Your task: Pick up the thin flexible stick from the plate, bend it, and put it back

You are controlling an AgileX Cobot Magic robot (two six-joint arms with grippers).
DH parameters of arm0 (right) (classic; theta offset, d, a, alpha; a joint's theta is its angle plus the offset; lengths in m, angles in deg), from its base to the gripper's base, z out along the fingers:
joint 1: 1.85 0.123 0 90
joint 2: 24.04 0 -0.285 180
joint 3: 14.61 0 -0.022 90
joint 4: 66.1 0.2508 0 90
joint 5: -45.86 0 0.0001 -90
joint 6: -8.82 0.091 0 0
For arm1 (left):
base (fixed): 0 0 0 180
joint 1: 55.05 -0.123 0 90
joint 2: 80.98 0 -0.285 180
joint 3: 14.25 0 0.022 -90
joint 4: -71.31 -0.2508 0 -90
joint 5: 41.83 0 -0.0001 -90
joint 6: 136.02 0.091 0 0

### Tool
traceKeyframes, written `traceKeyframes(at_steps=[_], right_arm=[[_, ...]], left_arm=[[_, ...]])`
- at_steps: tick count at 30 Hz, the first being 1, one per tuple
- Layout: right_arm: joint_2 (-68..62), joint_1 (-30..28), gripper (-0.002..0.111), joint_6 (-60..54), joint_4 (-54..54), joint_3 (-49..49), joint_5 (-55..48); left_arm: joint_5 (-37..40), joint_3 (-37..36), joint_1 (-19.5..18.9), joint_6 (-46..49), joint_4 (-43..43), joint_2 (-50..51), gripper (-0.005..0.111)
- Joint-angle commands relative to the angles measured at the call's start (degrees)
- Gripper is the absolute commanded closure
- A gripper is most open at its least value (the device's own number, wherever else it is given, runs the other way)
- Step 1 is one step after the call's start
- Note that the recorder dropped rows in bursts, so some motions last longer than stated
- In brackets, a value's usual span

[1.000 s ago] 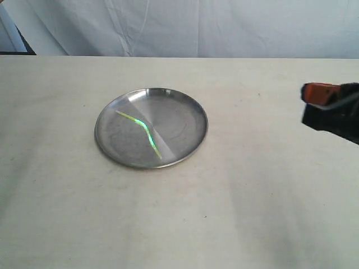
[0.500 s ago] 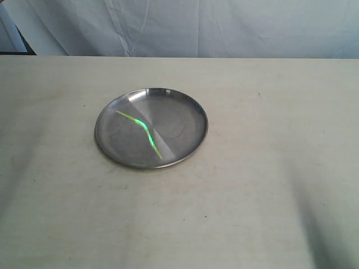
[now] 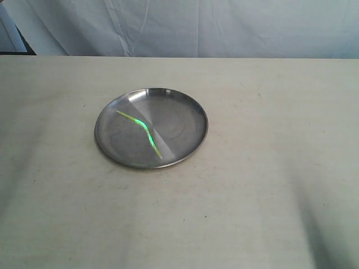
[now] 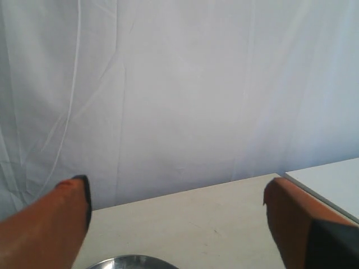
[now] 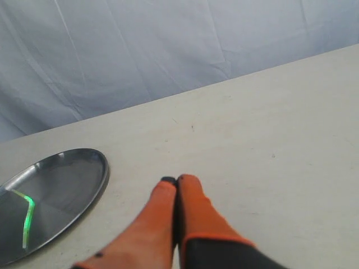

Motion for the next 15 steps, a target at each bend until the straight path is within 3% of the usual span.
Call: traceKeyframes(at_steps=[1, 4, 6, 9, 15], right_arm=[[0.25, -0.33, 0.107, -0.31, -0.03, 0.12, 0.28], [0.25, -0.33, 0.107, -0.31, -0.03, 0.12, 0.28], [0.25, -0.33, 0.107, -0.31, -0.03, 0.12, 0.28], [0.25, -0.33, 0.107, -0.31, -0.03, 0.12, 0.28], [0.25, -0.33, 0.107, -0.31, -0.03, 0.12, 0.28]], left_arm=[[0.17, 0.01, 0.19, -0.12, 0.07, -0.24, 0.026], [0.4, 0.01, 0.19, -2.76, 2.5, -0.24, 0.026], [3.86, 0.01, 0.19, -8.38, 8.81, -0.24, 0.026], [10.31, 0.01, -0.44, -8.18, 24.25, -0.43, 0.026], [10.59, -5.51, -6.25, -8.08, 40.39, -5.8, 0.026]])
